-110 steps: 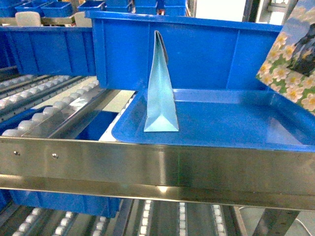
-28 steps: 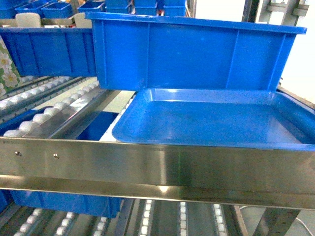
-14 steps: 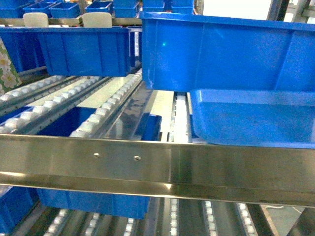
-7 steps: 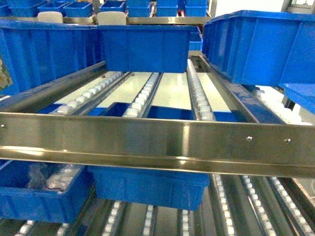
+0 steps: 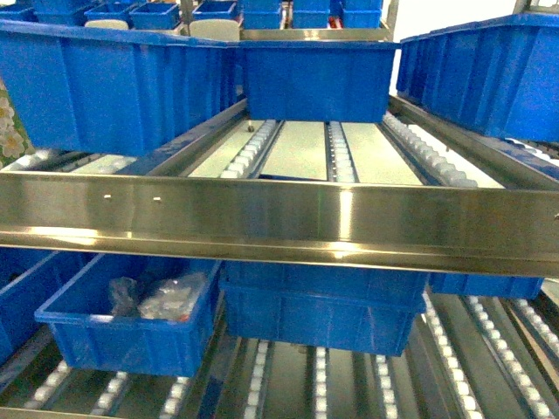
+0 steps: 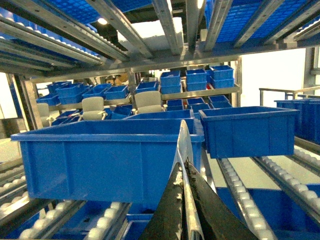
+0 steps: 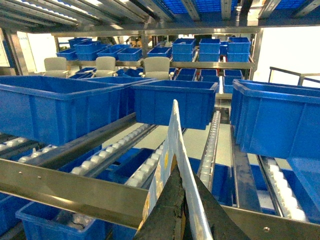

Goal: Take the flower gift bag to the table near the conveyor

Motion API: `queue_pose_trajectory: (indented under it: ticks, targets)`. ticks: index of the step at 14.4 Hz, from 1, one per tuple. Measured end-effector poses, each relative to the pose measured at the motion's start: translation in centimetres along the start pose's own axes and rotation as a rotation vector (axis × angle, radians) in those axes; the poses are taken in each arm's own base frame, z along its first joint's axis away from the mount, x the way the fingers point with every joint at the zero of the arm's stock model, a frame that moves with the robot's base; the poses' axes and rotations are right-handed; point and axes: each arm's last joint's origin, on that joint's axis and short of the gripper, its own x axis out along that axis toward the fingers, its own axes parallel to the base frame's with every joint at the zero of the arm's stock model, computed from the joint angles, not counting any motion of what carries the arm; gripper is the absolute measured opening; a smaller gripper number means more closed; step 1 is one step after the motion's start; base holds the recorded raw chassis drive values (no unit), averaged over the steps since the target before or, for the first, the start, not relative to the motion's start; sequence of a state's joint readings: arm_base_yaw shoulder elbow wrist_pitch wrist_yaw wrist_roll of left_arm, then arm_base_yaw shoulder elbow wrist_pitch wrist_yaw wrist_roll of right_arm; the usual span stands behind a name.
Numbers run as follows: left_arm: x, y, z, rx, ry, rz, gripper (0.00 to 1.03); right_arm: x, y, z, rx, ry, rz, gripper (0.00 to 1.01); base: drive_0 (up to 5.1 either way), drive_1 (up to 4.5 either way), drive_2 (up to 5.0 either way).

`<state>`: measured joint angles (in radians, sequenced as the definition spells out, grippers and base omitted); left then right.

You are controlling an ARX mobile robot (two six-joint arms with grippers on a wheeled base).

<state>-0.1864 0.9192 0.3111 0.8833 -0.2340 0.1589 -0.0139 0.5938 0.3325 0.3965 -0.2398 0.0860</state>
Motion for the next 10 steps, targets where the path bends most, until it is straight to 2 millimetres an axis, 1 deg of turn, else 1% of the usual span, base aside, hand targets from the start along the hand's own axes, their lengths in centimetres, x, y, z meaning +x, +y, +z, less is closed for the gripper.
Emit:
queue_pose_trajectory:
  ticks: [6,10]
  targets:
    - [-0.02,0.02,0.06,-0.001,-0.004,0.001,0.02,-0.01,0.00,0.00,0.000,0.000,0.000,0.02,-4.7,0.78,3.8]
    - [-0.02,0.02,0.06,-0.001,-0.003,0.001,0.02,0.00,0.00,0.00,0.000,0.000,0.000,0.02,-4.9,2.57,2.6]
